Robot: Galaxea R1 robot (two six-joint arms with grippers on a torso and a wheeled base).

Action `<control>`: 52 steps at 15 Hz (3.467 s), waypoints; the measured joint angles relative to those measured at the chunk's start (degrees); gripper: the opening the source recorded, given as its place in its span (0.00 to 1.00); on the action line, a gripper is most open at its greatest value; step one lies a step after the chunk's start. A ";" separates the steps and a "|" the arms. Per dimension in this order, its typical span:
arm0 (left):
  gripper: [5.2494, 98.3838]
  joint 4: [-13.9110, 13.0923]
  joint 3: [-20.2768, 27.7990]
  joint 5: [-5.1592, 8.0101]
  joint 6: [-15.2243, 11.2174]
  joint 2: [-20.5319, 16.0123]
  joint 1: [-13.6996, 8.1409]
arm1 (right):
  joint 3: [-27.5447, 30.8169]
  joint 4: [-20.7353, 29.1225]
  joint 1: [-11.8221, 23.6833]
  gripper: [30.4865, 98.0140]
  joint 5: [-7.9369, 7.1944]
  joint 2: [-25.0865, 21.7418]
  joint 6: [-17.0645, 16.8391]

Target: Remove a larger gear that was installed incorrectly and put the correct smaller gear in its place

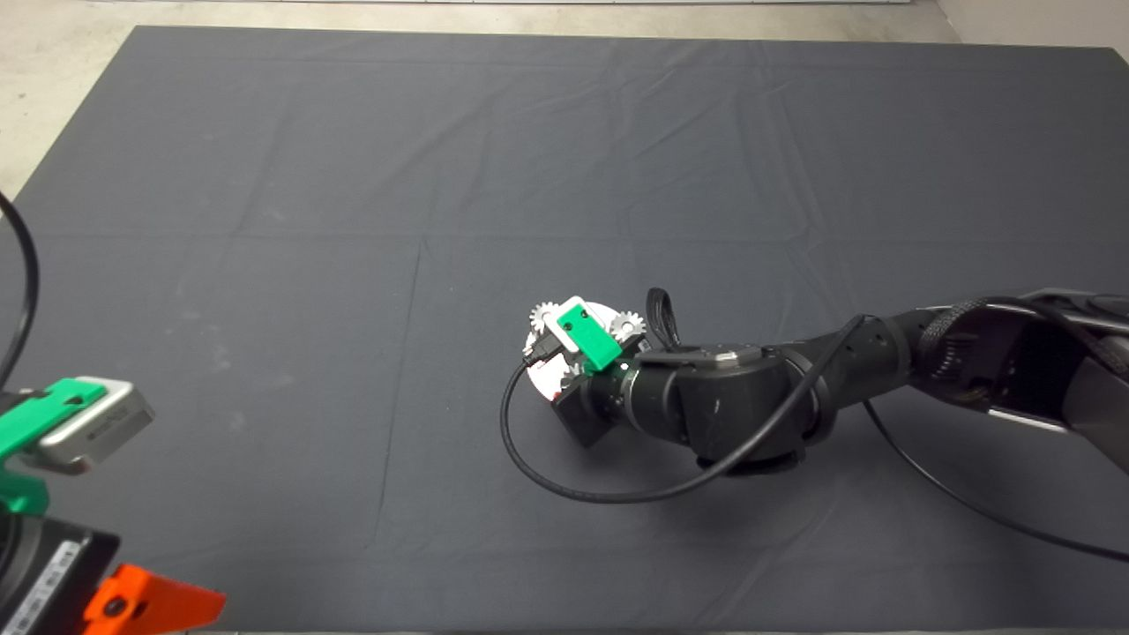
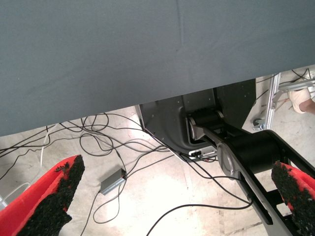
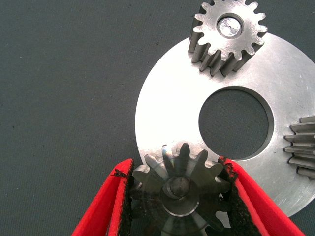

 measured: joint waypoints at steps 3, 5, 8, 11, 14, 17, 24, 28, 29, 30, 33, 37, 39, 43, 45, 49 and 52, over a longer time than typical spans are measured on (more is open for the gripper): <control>0.99 0.00 0.00 -0.02 0.02 0.00 0.00 | 0.22 -0.02 0.00 0.16 0.71 -0.69 -0.09; 0.99 0.00 0.00 0.00 0.01 0.00 0.00 | 0.35 -0.02 -0.02 0.16 0.86 -0.85 -0.09; 0.99 0.00 0.00 -0.02 0.00 -0.16 0.00 | 0.44 0.00 -0.11 0.16 0.68 -1.13 -0.10; 0.99 0.00 0.00 -0.02 0.00 -0.49 0.00 | 1.12 -0.02 -0.20 0.16 0.35 -1.30 -0.09; 0.99 0.00 0.00 -0.02 0.00 -0.77 -0.01 | 1.79 0.00 -0.20 0.16 -0.14 -1.33 -0.06; 0.99 0.00 0.00 -0.02 0.00 -0.77 0.00 | 2.06 0.04 -0.30 0.16 -0.25 -1.30 -0.06; 0.99 0.00 0.00 -0.02 0.05 -0.77 0.00 | 2.05 0.01 -0.33 0.16 -0.25 -1.30 -0.06; 0.99 0.00 0.00 -0.02 0.05 -0.77 0.00 | 1.91 -0.29 -0.33 0.16 -0.22 -1.33 -0.06; 0.99 0.00 0.00 -0.02 0.05 -0.77 0.00 | 1.88 -0.33 -0.33 0.16 -0.22 -1.33 -0.06; 0.99 0.00 0.00 -0.02 0.05 -0.77 0.00 | 1.88 -0.35 -0.33 0.16 -0.20 -1.33 -0.06; 0.99 0.00 0.00 -0.02 0.05 -0.77 0.00 | 1.65 -0.73 -0.35 0.16 -0.17 -1.46 -0.06; 0.99 0.00 0.00 -0.02 0.06 -0.79 0.00 | 1.62 -1.07 -0.35 0.16 0.25 -1.79 -0.06; 0.99 0.00 0.00 -0.02 0.05 -0.79 0.00 | 1.62 -1.15 -0.34 0.16 0.24 -1.79 -0.06; 0.99 0.00 0.00 -0.02 0.05 -0.79 0.00 | 1.62 -1.21 -0.35 0.16 0.22 -1.79 -0.06; 0.99 0.00 0.00 -0.02 0.05 -0.79 -0.01 | 1.62 -1.26 -0.38 0.16 0.23 -1.79 -0.06; 0.99 0.00 0.00 -0.02 0.05 -0.94 0.00 | 1.68 -1.56 -0.60 0.16 0.21 -1.80 -0.06; 0.99 0.00 0.00 -0.02 0.07 -1.40 0.00 | 2.32 -1.57 -0.63 0.16 -0.03 -2.18 -0.06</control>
